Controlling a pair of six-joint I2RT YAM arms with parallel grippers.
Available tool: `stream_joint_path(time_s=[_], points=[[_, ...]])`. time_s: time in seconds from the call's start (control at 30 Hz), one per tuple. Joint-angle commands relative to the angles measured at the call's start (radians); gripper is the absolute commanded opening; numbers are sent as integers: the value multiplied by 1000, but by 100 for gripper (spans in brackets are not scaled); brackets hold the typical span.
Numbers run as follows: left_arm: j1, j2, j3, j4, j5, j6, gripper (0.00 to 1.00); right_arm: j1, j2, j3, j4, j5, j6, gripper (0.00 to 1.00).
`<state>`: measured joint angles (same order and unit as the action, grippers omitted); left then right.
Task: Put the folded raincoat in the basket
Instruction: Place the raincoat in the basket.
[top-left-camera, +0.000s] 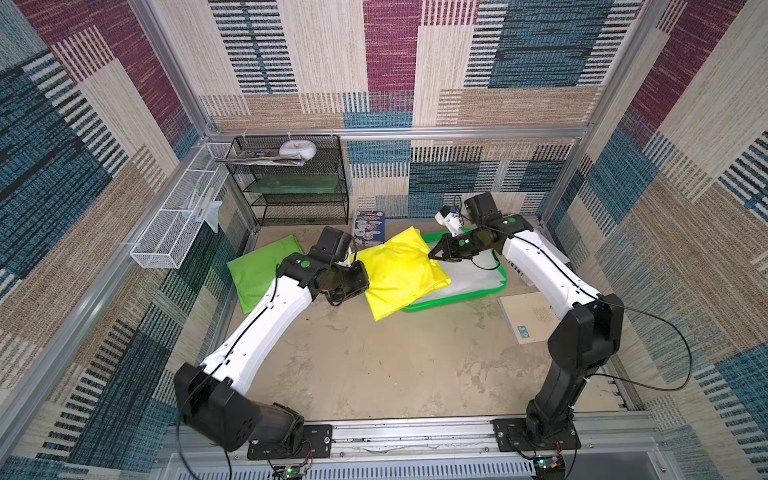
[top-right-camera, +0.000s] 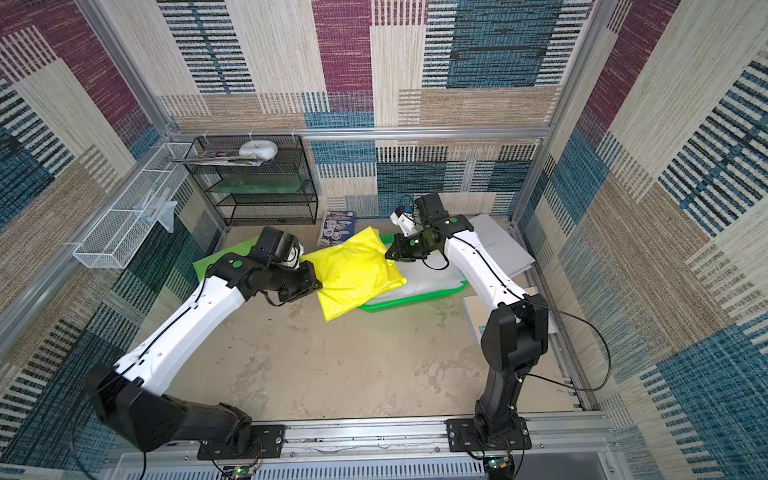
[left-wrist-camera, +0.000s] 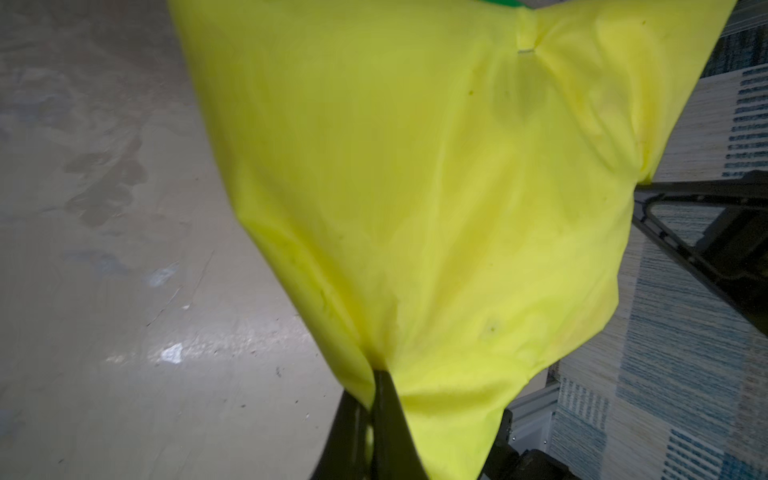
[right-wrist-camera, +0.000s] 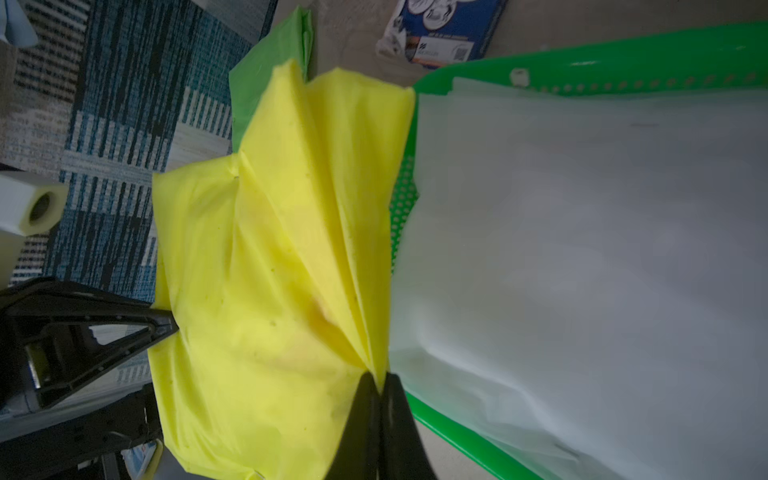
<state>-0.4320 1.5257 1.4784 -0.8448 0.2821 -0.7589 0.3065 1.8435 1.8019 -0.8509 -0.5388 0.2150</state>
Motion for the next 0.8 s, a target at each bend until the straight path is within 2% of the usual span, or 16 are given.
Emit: stream_joint_path(time_s=[0.0,0.2,0.33,0.53,0.77], points=[[-25,184,127,45,108,-22,0,-91,54,63,-107,22,-40,0],[-104,478,410,43,109,-29,0,-209,142,96,-104,14,-43,0],[-129,625,528,23,132,-42,0,-256,183,107,-116,34,-56,0],[-143,756,637,20,104,-1,0,-296,211,93,-105,56,-48,0],[-146,787,643,35,41,51,0,-297,240,44,-53,48,-29,0]])
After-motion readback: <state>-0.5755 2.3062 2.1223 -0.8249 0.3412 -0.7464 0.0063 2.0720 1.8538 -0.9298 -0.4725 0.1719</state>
